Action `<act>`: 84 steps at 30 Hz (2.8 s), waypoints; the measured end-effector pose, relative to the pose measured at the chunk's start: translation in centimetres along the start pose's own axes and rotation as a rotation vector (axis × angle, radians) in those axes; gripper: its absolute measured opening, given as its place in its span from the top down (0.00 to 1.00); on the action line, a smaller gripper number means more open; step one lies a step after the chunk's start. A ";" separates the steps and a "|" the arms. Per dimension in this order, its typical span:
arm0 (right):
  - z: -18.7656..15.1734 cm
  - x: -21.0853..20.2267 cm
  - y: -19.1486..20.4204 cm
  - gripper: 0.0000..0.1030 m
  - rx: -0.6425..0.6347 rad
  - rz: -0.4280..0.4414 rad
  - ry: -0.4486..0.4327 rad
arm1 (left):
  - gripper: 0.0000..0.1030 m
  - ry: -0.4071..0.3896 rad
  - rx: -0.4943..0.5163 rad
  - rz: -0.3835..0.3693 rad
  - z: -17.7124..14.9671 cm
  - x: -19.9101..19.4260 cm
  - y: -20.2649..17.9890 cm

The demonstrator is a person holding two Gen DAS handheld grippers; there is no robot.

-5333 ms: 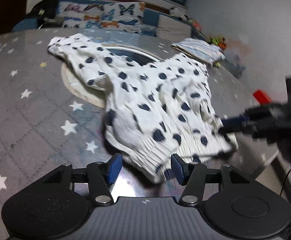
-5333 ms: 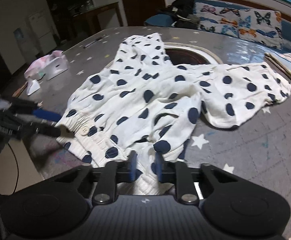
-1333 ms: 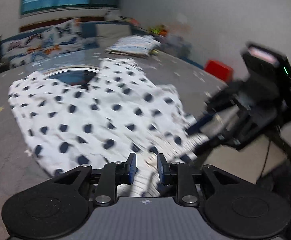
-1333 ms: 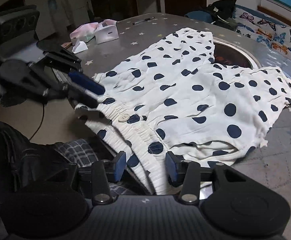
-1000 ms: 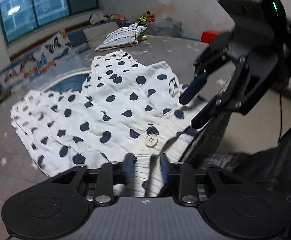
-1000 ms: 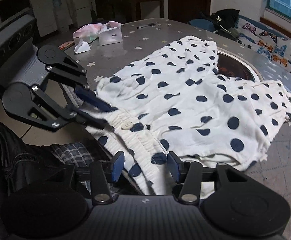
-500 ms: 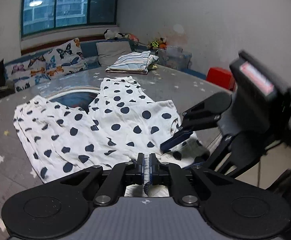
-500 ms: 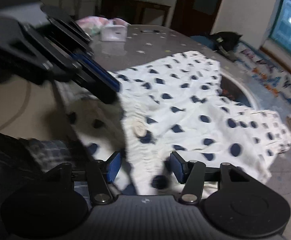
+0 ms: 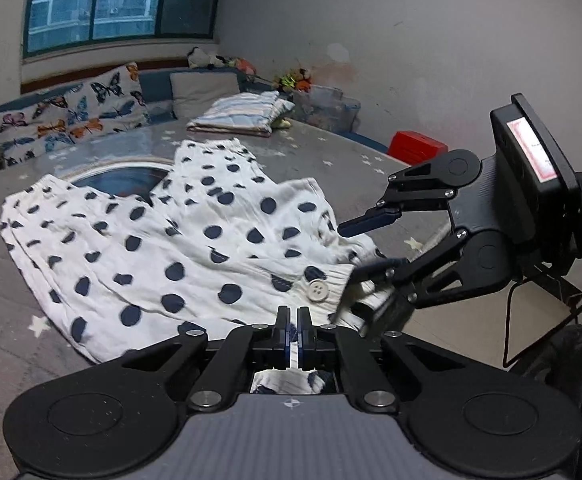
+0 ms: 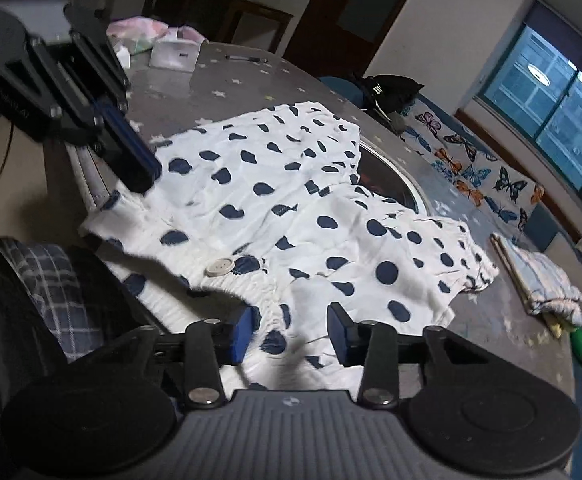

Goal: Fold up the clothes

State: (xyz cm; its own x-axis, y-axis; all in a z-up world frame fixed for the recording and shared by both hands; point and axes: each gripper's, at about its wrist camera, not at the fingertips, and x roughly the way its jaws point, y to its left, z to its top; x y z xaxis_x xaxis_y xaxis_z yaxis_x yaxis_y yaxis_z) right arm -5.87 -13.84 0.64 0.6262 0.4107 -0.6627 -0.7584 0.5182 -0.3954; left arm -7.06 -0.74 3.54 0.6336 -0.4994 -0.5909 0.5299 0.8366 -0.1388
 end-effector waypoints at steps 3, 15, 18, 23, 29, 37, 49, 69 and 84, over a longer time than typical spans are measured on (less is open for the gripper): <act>0.0 -0.2 0.1 0.67 0.013 -0.009 -0.008 | 0.95 0.013 -0.001 0.005 0.1 0.8 -0.1; -1.2 -0.8 0.2 0.79 0.042 -0.033 -0.011 | 0.95 0.022 -0.079 -0.041 1.9 5.6 0.9; -1.4 -0.9 0.3 0.79 0.052 -0.033 -0.004 | 0.95 0.050 -0.080 -0.065 2.3 7.6 0.8; -2.4 -1.2 0.6 0.76 0.044 -0.023 0.031 | 0.94 0.077 -0.069 -0.083 1.8 9.1 0.2; -3.7 -1.3 0.1 0.69 0.047 -0.055 0.074 | 0.94 0.079 -0.074 -0.088 1.7 9.1 0.3; -4.6 -1.9 -0.5 0.82 0.099 -0.032 0.124 | 0.94 0.090 -0.047 -0.105 1.5 9.0 0.3; -2.7 -3.3 -5.5 0.76 0.273 0.095 0.019 | 0.94 0.063 -0.016 -0.091 3.7 8.8 0.2; 0.9 8.9 -20.7 0.65 0.572 0.068 0.077 | 0.93 0.178 -0.042 -0.261 2.8 11.9 1.7; 1.3 21.9 -28.7 0.62 0.660 0.013 0.160 | 0.93 0.267 -0.070 -0.357 2.8 11.4 4.1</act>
State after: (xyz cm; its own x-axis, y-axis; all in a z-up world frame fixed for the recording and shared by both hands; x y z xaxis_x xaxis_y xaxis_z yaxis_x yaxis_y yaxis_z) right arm 29.82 -18.75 -1.73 0.5445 0.3308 -0.7708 -0.4646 0.8840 0.0512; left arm 3.92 -3.64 -1.49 0.2454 -0.6913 -0.6796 0.6436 0.6404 -0.4191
